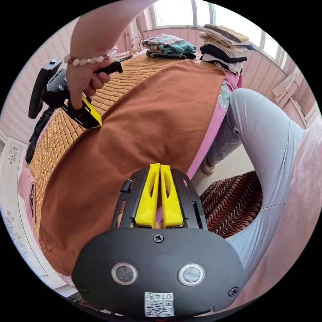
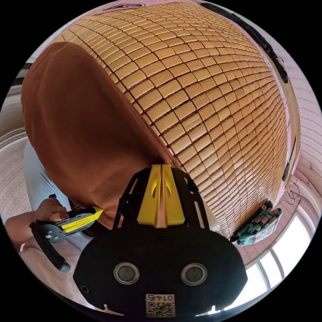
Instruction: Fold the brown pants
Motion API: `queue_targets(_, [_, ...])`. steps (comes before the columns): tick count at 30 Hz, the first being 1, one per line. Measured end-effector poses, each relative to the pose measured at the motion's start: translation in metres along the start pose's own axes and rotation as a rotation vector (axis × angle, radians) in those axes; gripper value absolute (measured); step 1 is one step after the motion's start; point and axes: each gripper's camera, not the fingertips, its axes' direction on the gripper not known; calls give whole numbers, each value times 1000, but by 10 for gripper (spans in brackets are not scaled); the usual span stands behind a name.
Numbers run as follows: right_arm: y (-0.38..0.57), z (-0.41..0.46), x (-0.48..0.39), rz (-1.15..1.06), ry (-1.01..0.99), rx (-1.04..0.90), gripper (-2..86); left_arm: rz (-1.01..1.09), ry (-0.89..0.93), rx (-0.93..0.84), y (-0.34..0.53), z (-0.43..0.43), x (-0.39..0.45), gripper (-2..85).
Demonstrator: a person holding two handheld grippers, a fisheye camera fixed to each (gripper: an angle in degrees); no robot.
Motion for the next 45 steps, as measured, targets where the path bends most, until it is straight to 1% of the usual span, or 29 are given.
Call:
queue_targets(1, [22, -10, 16, 45, -91, 67, -9, -41, 42, 12, 3, -7, -5, -10])
queue_targets(2, [52, -22, 31, 81, -228, 161, -9, -73, 55, 40, 6, -13, -8, -10])
queue_targets(3, [70, -27, 39, 105, -291, 217, -9, -148, 71, 108, 15, -27, -11, -10])
queue_targets(5, [162, -37, 66, 268, -435, 422, -8, -206, 65, 149, 26, -41, -9, -10])
queue_targets(6, [188, -36, 72, 314, -454, 461, -8, -231, 46, 165, 33, -49, -5, -9])
queue_targets(8, [294, -18, 87, 489, -533, 553, -7, -261, 49, 195, 41, -58, 1, -9])
queue_targets(9, [320, -12, 89, 532, -549, 571, -6, -277, 59, 210, 46, -64, 5, -8])
queue_targets(11, [421, 17, 96, 723, -589, 619, -3, -301, 60, 240, 51, -73, 13, -6])
queue_targets(12, [446, 25, 97, 781, -594, 629, -2, -312, 51, 262, 53, -79, 18, -2])
queue_targets(14, [534, 53, 100, 1026, -626, 707, 3, -322, 36, 299, 54, -86, 28, 14])
queue_targets(17, [604, 78, 98, 1205, -674, 841, 15, -322, 37, 341, 49, -88, 47, 62])
queue_targets(20, [633, 92, 102, 1230, -757, 898, 29, -284, 67, 370, 34, -82, 69, 78])
queue_targets(23, [646, 91, 111, 1151, -826, 934, 47, -187, 56, 381, 9, -73, 97, 86])
queue_targets(25, [654, 83, 118, 1121, -791, 939, 68, -134, 72, 358, -15, -63, 115, 87])
queue_targets(27, [663, 76, 131, 1154, -742, 945, 93, -102, 85, 343, -34, -56, 126, 88])
queue_targets(29, [672, 71, 155, 1224, -721, 981, 109, -56, 83, 316, -55, -50, 136, 85])
queue_targets(30, [673, 71, 161, 1248, -717, 984, 111, -49, 71, 268, -71, -45, 140, 82])
queue_targets(31, [672, 69, 172, 1311, -697, 975, 115, -44, 65, 217, -87, -38, 143, 77])
queue_targets(32, [671, 68, 181, 1376, -680, 974, 121, -40, 65, 202, -95, -36, 144, 76])
queue_targets(35, [665, 65, 203, 1477, -691, 967, 141, -7, 71, 206, -131, -26, 149, 70])
queue_targets(37, [661, 66, 216, 1502, -682, 944, 139, 7, 90, 233, -162, -21, 150, 75])
queue_targets(42, [653, 64, 250, 1434, -648, 838, 107, -24, 186, 247, -227, -10, 133, 77])
queue_targets(45, [653, 54, 248, 1400, -617, 832, 108, -15, 180, 261, -266, -4, 123, 77])
